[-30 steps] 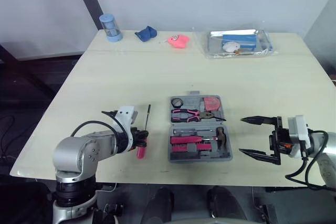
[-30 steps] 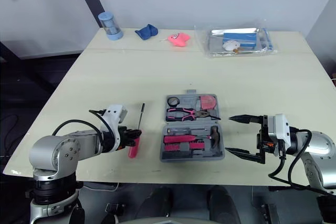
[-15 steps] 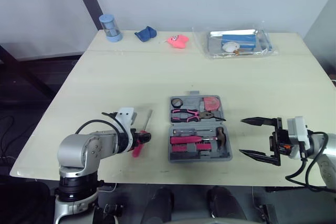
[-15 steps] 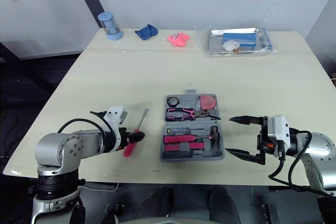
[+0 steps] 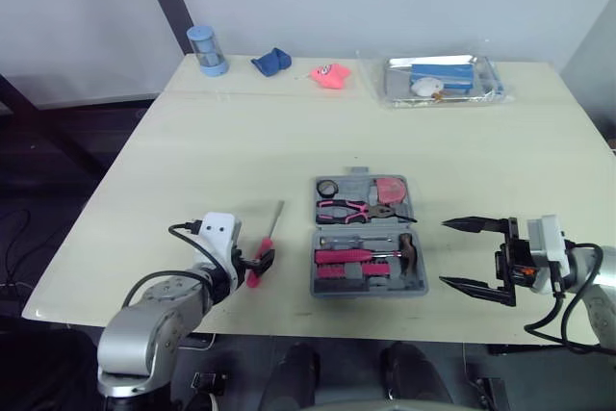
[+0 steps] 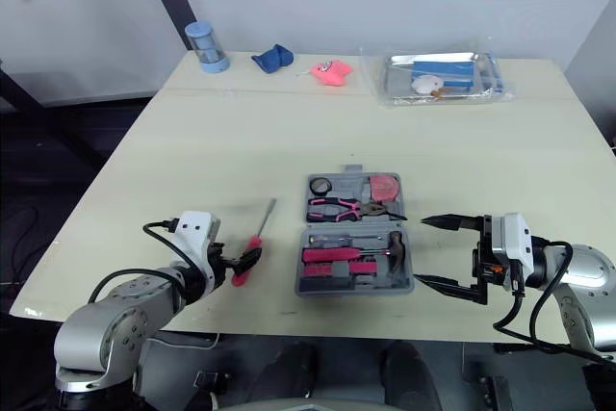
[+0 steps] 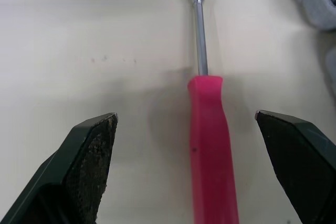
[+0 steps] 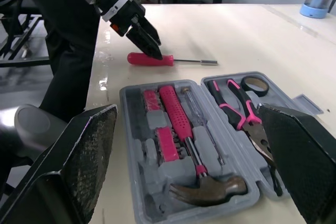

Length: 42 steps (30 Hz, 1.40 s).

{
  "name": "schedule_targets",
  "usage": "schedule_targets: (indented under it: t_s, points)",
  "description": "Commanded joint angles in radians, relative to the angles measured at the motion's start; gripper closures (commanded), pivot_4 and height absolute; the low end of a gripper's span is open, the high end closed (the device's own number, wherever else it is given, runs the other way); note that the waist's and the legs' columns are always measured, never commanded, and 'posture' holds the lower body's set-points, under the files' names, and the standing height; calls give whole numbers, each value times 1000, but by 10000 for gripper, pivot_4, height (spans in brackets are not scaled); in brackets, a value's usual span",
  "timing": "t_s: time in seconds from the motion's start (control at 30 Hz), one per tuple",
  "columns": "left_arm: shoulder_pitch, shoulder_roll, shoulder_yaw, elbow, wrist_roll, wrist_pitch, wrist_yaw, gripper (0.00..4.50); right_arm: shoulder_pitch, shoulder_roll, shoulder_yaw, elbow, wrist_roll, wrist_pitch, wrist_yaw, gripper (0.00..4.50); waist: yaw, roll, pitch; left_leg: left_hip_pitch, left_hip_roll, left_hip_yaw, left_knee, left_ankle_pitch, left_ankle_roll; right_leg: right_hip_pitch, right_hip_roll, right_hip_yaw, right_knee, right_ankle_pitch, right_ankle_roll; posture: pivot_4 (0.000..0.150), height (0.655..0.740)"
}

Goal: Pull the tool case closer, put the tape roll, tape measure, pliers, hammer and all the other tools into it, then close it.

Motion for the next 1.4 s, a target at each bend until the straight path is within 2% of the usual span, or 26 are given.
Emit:
schedule_targets:
  t_s: [0.03,0.17,0.47,0.87,0.93,1.03,1.2,1.4]
  points:
    - [29,-50,-54,30,43,-203,-9,169,-11,-5,-13,-28,14,-5,0,0,4,0,0,0,0,0,0,0,0,0,0,0,-1,0,0,1500,7400]
    - [21,-76,-87,99,73,-292,-5,169,-17,-6,-13,-29,13,-1,-2,0,7,0,0,0,0,0,0,0,0,0,0,0,0,0,0,1500,7400]
    - [77,-85,-121,153,107,-339,-3,169,-17,-13,-22,-50,14,13,-28,0,10,0,0,0,0,0,0,0,0,0,0,0,-1,0,0,1500,7400]
    - [37,-114,-142,282,132,-439,-10,169,-15,-20,-24,-74,19,33,-49,0,12,2,-1,1,-1,0,0,0,0,0,0,0,0,0,0,1500,7400]
    - [31,-116,-143,294,132,-446,-12,5595,-14,-21,-26,-75,19,33,-50,0,12,2,-1,1,-1,0,0,0,0,0,0,0,0,0,0,1500,7400]
    - [31,-119,-145,301,132,-451,-14,16659,-6,-22,-30,-73,18,28,-47,0,13,2,-1,0,-1,0,0,0,0,0,0,0,0,0,0,1500,7400]
    - [47,-120,-144,290,134,-450,-19,39118,1,-23,-35,-71,18,22,-43,0,12,2,-2,0,-1,0,0,0,0,1,0,0,-1,0,0,1500,7400]
    - [66,-107,-129,262,135,-440,-26,39665,4,-25,-38,-65,20,17,-38,0,9,3,-2,1,-1,0,0,0,0,1,0,0,-1,0,0,1500,7400]
